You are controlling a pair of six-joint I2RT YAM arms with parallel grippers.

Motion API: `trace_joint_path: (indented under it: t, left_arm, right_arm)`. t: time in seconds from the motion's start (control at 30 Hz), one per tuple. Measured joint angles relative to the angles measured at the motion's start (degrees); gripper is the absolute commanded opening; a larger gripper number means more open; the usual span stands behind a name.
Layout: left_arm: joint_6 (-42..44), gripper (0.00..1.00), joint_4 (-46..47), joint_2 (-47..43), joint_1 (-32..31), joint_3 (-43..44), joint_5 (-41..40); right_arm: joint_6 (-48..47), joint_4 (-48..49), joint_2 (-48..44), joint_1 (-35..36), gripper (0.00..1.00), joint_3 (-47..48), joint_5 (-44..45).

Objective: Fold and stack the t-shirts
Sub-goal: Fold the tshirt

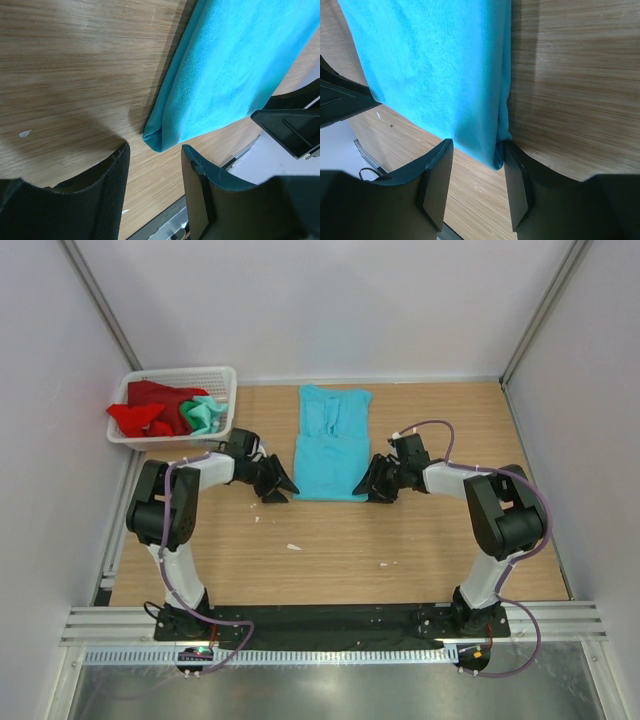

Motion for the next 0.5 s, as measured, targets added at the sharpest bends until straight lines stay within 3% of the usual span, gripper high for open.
trace_joint_path:
  t: [0.5]
  left_arm:
    - [1.9,0.49,-2.6,2.2,0.4,2.4,2.9]
  right_arm:
    - [-1.0,-0.3,1.0,-1.1,0.41,0.1,-1.8]
